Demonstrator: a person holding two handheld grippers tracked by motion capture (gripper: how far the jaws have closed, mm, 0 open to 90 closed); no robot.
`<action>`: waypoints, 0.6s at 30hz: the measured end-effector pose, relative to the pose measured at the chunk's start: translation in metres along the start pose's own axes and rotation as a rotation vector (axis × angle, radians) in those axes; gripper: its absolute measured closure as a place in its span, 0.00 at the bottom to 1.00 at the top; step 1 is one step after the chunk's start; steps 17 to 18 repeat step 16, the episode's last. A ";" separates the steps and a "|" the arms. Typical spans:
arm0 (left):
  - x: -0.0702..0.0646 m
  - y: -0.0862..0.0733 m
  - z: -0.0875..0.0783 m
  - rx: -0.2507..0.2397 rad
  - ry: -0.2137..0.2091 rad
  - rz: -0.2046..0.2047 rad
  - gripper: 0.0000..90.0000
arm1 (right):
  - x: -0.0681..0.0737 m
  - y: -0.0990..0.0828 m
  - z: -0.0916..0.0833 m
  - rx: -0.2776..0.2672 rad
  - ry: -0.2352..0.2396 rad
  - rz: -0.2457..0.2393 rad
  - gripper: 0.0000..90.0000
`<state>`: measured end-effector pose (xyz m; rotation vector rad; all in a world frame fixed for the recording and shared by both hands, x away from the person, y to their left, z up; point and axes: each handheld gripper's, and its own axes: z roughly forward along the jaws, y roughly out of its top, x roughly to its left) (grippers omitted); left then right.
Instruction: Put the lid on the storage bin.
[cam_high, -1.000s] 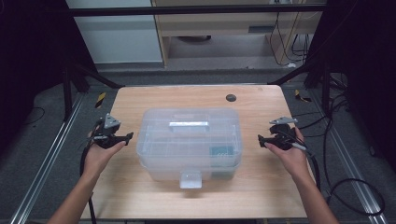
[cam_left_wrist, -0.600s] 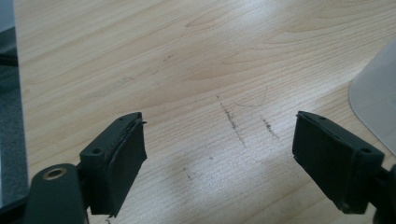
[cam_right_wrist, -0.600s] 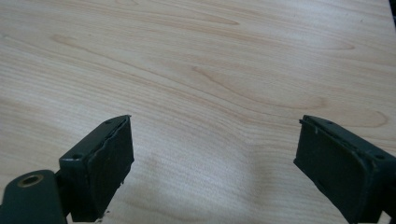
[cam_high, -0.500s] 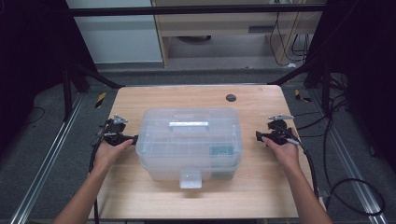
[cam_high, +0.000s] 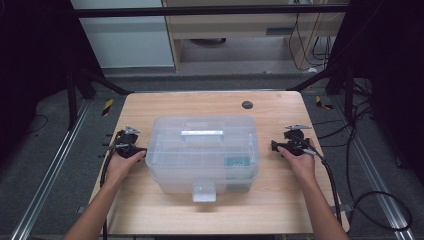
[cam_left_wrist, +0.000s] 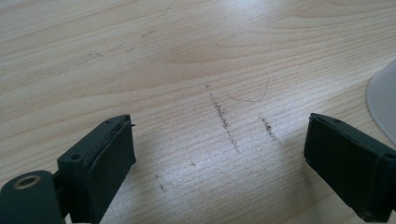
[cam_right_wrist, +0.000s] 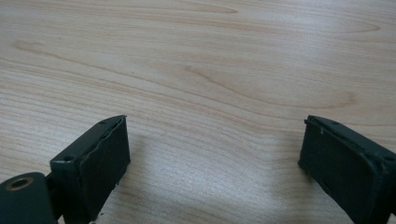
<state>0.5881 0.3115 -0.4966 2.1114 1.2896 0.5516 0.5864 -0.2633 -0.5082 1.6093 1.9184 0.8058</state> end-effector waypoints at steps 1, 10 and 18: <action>-0.001 0.000 0.001 0.001 -0.001 -0.006 0.09 | 0.001 0.000 0.000 -0.008 0.003 -0.001 0.10; -0.003 -0.008 0.006 -0.057 -0.002 -0.032 0.03 | 0.006 0.000 0.004 -0.016 -0.003 0.012 0.03; -0.003 -0.007 0.007 -0.050 0.008 -0.039 0.00 | 0.008 0.000 0.004 -0.006 -0.038 0.051 0.00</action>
